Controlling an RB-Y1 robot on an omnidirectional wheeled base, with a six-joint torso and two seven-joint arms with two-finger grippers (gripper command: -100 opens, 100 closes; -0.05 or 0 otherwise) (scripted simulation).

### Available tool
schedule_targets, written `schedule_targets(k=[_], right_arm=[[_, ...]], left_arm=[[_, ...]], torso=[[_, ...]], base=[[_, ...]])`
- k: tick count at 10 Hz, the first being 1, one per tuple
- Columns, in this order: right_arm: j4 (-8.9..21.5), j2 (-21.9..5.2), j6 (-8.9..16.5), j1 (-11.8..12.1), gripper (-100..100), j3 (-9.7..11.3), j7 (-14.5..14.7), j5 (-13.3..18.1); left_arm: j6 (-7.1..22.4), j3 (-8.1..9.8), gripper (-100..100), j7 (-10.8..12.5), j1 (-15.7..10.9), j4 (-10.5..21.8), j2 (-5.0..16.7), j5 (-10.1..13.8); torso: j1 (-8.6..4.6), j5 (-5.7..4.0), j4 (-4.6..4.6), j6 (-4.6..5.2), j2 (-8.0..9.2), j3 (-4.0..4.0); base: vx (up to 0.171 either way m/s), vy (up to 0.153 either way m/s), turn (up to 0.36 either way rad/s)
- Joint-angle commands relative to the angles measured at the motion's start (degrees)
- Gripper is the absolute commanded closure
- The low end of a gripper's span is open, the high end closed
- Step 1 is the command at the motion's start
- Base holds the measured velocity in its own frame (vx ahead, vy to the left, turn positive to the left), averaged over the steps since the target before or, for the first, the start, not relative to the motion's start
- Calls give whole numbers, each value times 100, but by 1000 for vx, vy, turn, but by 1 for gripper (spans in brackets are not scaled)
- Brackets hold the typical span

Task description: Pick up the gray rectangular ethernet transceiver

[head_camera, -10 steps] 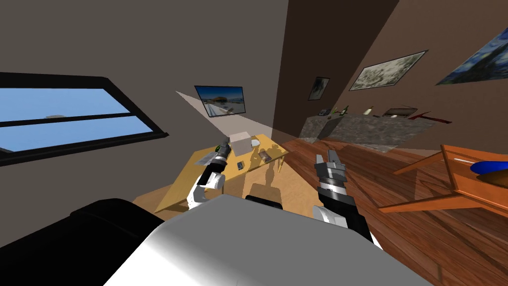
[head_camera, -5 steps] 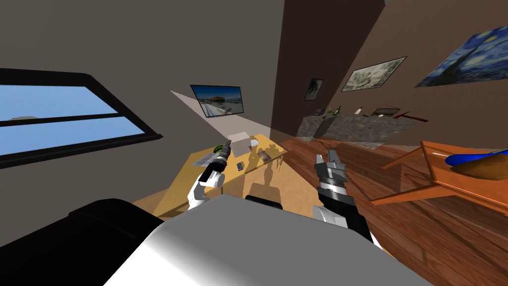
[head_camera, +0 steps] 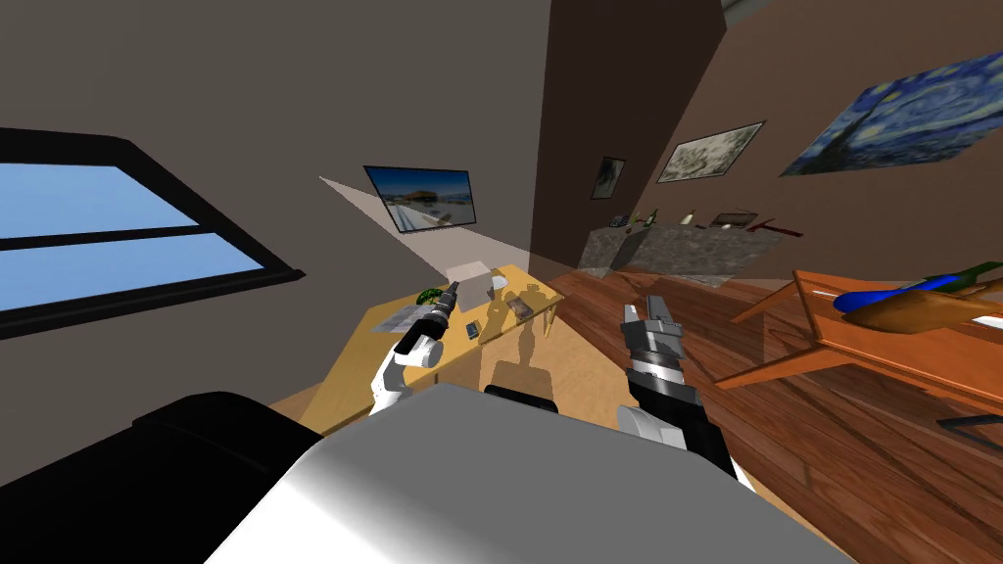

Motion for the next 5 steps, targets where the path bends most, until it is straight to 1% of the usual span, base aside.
schedule_targets(k=[1, 2, 3, 4, 5], right_arm=[[0, 0, 0, 0, 0, 0, 0, 0], [0, 0, 0, -1, 0, 0, 0, 0], [0, 0, 0, 0, 0, 0, 0, 0], [0, 0, 0, -1, 0, 0, 0, 0], [0, 0, 0, 0, 0, 0, 0, 0]], left_arm=[[286, 80, -100, -137, -61, 130, 56, 88], [409, 80, -100, -137, -61, 130, 56, 88], [575, 145, -100, -283, -102, 267, 93, 164], [738, 145, -100, -283, -102, 267, 93, 164], [917, 214, -100, -427, -140, 414, 130, 240]], torso=[[0, 0, 0, 0, 0, 0], [2, 0, 0, 4, -1, -1], [3, 0, 0, 0, 0, 0], [7, 1, 0, 4, 0, 0], [6, 1, 0, 0, -1, 0]], base=[[-1, 35, -175], [-3, 42, -95], [-8, 49, -174], [-1, 49, -90], [7, 51, -198]])
